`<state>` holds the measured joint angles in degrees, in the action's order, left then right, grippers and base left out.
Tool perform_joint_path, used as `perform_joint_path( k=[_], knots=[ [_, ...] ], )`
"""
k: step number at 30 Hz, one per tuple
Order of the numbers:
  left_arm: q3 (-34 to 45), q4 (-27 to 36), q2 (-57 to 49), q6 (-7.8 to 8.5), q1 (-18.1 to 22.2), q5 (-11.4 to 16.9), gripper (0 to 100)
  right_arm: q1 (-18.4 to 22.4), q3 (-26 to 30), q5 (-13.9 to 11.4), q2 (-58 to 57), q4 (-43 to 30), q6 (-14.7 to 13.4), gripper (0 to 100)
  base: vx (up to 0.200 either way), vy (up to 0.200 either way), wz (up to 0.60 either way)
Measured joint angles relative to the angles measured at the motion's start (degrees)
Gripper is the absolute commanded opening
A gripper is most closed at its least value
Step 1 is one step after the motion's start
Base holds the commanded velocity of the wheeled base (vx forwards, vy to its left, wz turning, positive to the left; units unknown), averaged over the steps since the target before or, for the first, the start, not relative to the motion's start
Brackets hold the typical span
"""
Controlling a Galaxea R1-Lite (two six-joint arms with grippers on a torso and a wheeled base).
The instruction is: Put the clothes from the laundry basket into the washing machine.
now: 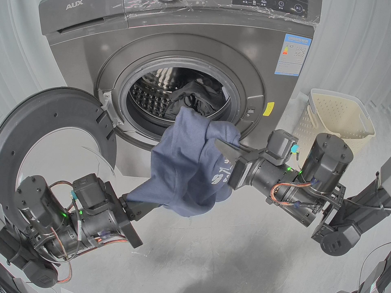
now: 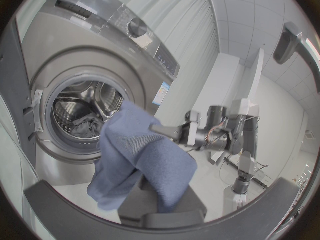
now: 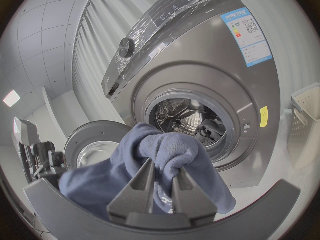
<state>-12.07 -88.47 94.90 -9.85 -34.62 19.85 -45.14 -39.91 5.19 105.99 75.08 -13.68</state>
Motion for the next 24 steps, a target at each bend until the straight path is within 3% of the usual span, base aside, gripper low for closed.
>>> perform_joint_path(
  k=[8,9,15,24],
  knots=[
    [-0.39,-0.21,-4.61,-1.85,-1.62,-0.04,0,-0.45,0.59,-1.94,5.21,4.79,0.55,0,0.0,0.0,0.0],
    [-0.61,-0.18,-4.8,-2.13,-1.67,-0.06,0,-0.52,0.55,-2.0,5.73,4.89,0.6,100,0.0,0.0,0.0],
    [-2.47,-0.1,-4.88,-2.71,-1.49,-1.16,0,-0.88,1.24,-2.02,7.44,5.01,1.5,100,0.0,0.0,0.0],
    [-7.67,-0.1,-3.15,-2.84,-0.99,-8.57,0,-0.28,7.78,-1.97,7.77,5.03,4.07,100,0.0,0.0,0.0]
  ],
)
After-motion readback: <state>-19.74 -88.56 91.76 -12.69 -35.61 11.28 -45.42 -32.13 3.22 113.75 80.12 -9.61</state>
